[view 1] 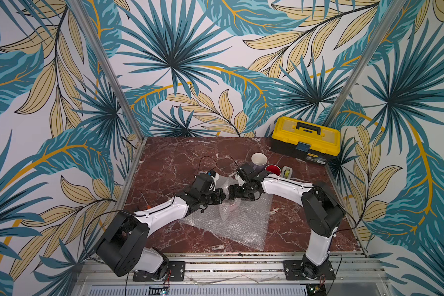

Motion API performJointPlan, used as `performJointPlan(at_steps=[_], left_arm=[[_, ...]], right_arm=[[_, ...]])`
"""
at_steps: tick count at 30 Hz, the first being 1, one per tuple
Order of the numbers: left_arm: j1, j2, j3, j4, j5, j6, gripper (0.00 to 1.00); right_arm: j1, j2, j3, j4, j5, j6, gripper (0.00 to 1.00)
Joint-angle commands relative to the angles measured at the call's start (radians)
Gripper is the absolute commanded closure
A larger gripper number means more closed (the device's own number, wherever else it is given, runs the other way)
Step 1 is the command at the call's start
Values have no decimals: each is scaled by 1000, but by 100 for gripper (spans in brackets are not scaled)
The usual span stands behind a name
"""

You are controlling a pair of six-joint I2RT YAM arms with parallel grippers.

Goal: Wrap mugs in bubble wrap
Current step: Wrap the mug in bubble wrap.

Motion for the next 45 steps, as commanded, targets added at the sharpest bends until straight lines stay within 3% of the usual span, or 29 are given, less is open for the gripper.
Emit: performJointPlan(at_steps=[1,6,9,20,26,38,45], left_arm=[[-6,32,3,-50,-2,-8,92],[-8,56,9,-49,2,-7,93],[-9,65,17,-49,8,-3,93],[-14,67,18,-50,16,0,94],[-17,53,18,-51,24,9,95],[-19,-117,1,-51,33,50,93],[-19,-189,-19,-62,-19,35,83]], right_arm=[[3,-110,-3,-61,56,-24,14],[1,-191,1,-113,132,-41,15],[2,-210,-6,-58,86,-45,14],[3,-65,73,54,-32,0,8],[2,-12,57,12,15,10,9],[2,71,-26,3,28,17,12],[2,66,-66,18,22,26,12]])
